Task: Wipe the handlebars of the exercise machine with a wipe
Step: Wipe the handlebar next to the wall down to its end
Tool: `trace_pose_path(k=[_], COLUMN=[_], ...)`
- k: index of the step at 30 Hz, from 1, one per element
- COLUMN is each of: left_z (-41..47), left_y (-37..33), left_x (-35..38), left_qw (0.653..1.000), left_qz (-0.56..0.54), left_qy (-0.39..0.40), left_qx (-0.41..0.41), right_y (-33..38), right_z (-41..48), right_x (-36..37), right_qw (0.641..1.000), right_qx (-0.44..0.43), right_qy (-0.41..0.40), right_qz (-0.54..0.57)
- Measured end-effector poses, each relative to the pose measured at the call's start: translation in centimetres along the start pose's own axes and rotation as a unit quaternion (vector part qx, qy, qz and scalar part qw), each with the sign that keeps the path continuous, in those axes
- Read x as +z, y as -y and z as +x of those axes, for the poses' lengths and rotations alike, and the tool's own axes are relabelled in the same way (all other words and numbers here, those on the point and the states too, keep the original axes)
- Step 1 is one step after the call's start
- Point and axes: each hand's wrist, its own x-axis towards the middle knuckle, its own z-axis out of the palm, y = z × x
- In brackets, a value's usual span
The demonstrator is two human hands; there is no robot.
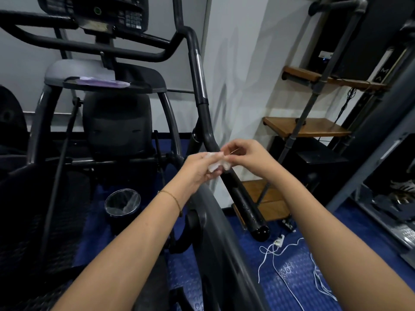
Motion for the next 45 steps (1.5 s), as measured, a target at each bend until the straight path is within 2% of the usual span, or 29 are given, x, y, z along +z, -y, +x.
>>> trace_pose_path(k=[2,4,6,10,14,16,19,21,25,26,29,31,34,39,43,45], left_z=[1.0,1.7,1.5,-0.5,-3.5,-3.5,-2.2,-2.8,-5.6,-5.4,-4.3,-5.1,-6.8,-5.6,-6.8,-6.2], left_y=[0.5,1.5,2.7,5.9,9.0,9.1,7.7,7.8,9.2,9.2,8.7,9.0,10.1,9.5,10.3,9.8], left_x=[-0.9,-1.2,-0.6,0.9,0.3,0.5,1.0,0.9,0.5,0.4,0.6,1.0,0.9,1.0,0.5,0.3], left_qw=[0.995,0.975,0.954,0.901,0.862,0.863,0.888,0.868,0.802,0.800,0.820,0.804,0.773,0.784,0.739,0.725], left_qz=[0.004,0.086,0.156,0.323,0.381,0.372,0.333,0.370,0.420,0.420,0.410,0.426,0.437,0.429,0.452,0.460], left_qy=[-0.089,-0.169,-0.196,-0.131,-0.065,-0.067,-0.100,-0.070,0.021,0.024,-0.031,-0.021,0.037,-0.004,0.066,0.055], left_qx=[0.054,0.115,0.163,0.259,0.330,0.334,0.300,0.324,0.425,0.428,0.397,0.415,0.459,0.448,0.496,0.510], right_y=[-0.6,-1.5,-2.0,-2.4,-2.2,-2.3,-2.6,-3.1,-3.8,-3.8,-3.9,-4.0,-3.8,-3.3,-3.6,-3.6], right_z=[1.0,2.1,2.8,3.7,3.6,3.7,3.9,3.8,3.9,3.9,3.8,3.8,3.8,3.7,3.9,3.8], right_x=[-0.5,-0.7,-0.3,0.2,-0.1,0.0,0.2,0.1,-0.1,0.0,0.2,0.4,0.3,0.4,0.3,0.3], right_qw=[0.999,0.986,0.960,0.960,0.973,0.974,0.972,0.969,0.962,0.960,0.957,0.959,0.960,0.960,0.963,0.962], right_qx=[0.034,0.065,0.095,0.096,0.095,0.096,0.084,0.069,0.034,0.032,0.042,0.050,0.064,0.075,0.068,0.063], right_qy=[0.005,0.033,0.092,0.124,0.131,0.125,0.106,0.108,0.111,0.111,0.116,0.112,0.106,0.116,0.106,0.106], right_qz=[-0.007,-0.149,-0.247,-0.231,-0.165,-0.161,-0.191,-0.209,-0.249,-0.255,-0.261,-0.256,-0.250,-0.243,-0.239,-0.245])
